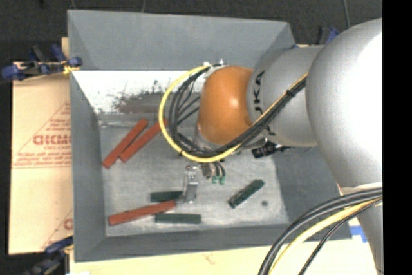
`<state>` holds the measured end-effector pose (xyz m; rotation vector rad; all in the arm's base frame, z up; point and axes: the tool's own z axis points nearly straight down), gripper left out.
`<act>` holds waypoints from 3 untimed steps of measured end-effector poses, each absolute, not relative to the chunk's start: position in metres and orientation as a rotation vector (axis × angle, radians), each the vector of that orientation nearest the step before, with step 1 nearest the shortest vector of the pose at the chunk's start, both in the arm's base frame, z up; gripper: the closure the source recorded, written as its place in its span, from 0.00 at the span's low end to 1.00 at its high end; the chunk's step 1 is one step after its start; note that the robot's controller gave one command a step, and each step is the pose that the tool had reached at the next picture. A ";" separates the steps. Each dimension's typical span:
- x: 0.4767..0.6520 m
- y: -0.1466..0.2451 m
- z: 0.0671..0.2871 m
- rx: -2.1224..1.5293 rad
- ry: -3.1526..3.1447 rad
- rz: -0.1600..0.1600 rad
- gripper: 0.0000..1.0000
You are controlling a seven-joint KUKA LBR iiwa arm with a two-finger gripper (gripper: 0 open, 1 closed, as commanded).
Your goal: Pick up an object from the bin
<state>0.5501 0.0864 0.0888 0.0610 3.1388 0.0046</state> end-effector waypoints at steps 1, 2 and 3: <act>0.491 0.104 0.076 0.458 3.108 0.001 0.00; 0.491 0.104 0.076 0.461 3.108 0.002 1.00; 0.517 0.091 0.205 0.324 3.113 0.006 1.00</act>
Offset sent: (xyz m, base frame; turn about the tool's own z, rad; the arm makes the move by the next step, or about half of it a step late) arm -0.0597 0.0178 -0.0129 0.2565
